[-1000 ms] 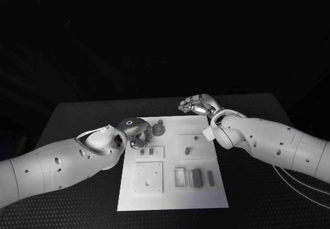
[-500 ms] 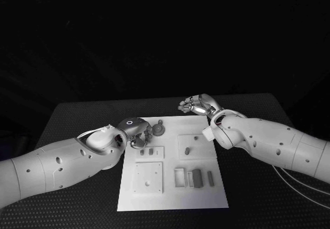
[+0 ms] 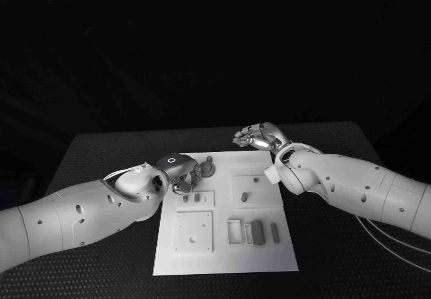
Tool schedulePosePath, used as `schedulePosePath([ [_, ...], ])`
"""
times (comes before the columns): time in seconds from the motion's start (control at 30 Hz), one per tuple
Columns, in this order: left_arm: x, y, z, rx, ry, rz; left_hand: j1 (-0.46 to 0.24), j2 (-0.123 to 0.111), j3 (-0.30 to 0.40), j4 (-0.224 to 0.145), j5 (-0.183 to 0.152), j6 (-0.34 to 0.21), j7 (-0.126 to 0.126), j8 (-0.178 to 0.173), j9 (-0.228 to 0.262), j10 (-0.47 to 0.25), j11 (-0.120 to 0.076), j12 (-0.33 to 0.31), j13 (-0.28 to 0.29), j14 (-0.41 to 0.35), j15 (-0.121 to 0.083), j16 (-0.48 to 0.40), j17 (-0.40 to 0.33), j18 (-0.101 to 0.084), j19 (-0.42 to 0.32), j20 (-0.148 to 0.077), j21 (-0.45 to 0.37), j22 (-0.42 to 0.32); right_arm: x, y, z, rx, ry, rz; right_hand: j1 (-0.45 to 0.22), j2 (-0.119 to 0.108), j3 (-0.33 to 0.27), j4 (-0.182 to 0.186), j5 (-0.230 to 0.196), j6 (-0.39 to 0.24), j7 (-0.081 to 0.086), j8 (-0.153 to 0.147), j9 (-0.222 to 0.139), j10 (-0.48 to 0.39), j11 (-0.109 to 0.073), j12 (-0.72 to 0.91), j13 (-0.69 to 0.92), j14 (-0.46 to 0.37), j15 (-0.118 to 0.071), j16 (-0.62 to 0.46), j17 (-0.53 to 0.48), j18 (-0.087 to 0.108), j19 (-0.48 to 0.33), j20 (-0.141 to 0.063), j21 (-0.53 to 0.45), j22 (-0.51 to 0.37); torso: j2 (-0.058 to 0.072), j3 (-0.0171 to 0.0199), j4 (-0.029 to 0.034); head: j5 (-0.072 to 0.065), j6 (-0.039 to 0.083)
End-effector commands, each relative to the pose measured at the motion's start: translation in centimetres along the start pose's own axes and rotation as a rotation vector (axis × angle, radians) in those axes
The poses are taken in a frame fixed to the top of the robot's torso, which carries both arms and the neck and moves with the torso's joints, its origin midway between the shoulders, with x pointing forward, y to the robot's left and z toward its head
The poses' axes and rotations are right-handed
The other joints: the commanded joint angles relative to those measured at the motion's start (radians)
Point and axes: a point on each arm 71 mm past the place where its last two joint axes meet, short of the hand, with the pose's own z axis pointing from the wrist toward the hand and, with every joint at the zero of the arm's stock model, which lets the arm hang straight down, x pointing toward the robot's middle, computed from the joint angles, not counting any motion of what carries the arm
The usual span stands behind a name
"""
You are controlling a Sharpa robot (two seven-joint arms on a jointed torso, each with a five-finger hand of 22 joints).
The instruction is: Assemble the parts on the task board
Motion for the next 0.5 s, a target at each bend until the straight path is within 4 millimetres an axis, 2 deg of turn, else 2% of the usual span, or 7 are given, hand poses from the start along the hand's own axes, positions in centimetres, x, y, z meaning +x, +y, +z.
schedulePosePath([
  [0.03,0.06,-0.09,0.04,0.004,0.014,0.005,-0.004,0.01,0.006,0.002,0.006,0.008,0.0,0.003,0.0,0.007,-0.002,0.003,0.021,0.006,-0.004,0.002,0.002,0.044,0.006,0.0,0.004,0.017,0.05,0.08,-0.02,-0.011,0.008,0.0,0.01,0.004,-0.006,-0.002,-0.004,-0.003,0.008,0.006,-0.001,0.007,0.002,-0.005,-0.001,0.006,-0.002,-0.005,-0.001,-0.008,0.007,0.001,-0.005,0.001,0.0,0.0004,0.0001,-0.001,-0.001],
  [0.5,0.2,0.05,0.24,0.001,0.023,0.012,-0.003,0.01,0.006,0.002,0.007,0.009,0.0,0.003,0.0,0.007,-0.002,0.002,0.022,0.006,-0.004,0.002,0.002,0.044,0.006,-0.001,0.004,0.017,-0.02,0.05,-0.05,-0.01,0.007,0.0,0.01,0.004,-0.006,-0.001,-0.004,-0.003,0.008,0.007,-0.002,0.008,0.002,-0.007,-0.002,0.007,-0.002,-0.006,-0.002,-0.008,0.007,0.002,-0.006,0.002,0.0,0.0001,0.0002,-0.002,-0.002],
])
